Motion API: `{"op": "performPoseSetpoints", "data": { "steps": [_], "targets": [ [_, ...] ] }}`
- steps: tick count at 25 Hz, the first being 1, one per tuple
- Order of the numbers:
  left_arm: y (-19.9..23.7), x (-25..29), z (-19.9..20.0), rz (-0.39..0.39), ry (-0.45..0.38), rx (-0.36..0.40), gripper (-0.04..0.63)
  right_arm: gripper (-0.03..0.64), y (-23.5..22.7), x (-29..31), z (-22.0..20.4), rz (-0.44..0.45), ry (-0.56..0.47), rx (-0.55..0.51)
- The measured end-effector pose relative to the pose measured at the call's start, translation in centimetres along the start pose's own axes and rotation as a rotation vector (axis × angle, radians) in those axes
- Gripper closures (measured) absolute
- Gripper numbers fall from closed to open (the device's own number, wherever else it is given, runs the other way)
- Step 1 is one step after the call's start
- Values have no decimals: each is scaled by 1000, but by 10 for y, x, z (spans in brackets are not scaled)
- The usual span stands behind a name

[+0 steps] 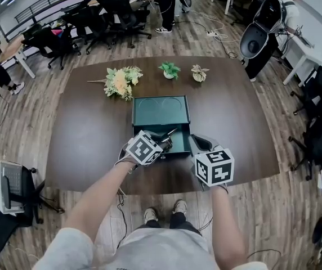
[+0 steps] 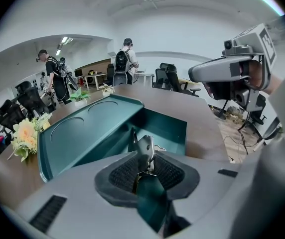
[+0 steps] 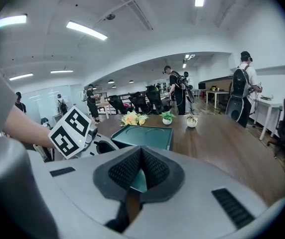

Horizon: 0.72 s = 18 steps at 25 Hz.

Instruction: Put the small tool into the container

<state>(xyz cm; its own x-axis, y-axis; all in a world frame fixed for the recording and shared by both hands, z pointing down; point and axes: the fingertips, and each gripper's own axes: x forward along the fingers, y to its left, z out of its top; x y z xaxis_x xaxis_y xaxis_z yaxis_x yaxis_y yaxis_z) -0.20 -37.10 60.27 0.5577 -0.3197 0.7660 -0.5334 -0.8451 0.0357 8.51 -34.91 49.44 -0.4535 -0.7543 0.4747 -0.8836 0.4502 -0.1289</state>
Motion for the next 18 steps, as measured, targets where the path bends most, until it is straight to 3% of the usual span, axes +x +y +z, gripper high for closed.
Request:
{"op": "performPoseSetpoints", "data": {
  "steps": [18],
  "targets": [
    [-12,4,-4,-38,30,23,469,612,-5,-8,-11,-11,15,15]
  ]
}}
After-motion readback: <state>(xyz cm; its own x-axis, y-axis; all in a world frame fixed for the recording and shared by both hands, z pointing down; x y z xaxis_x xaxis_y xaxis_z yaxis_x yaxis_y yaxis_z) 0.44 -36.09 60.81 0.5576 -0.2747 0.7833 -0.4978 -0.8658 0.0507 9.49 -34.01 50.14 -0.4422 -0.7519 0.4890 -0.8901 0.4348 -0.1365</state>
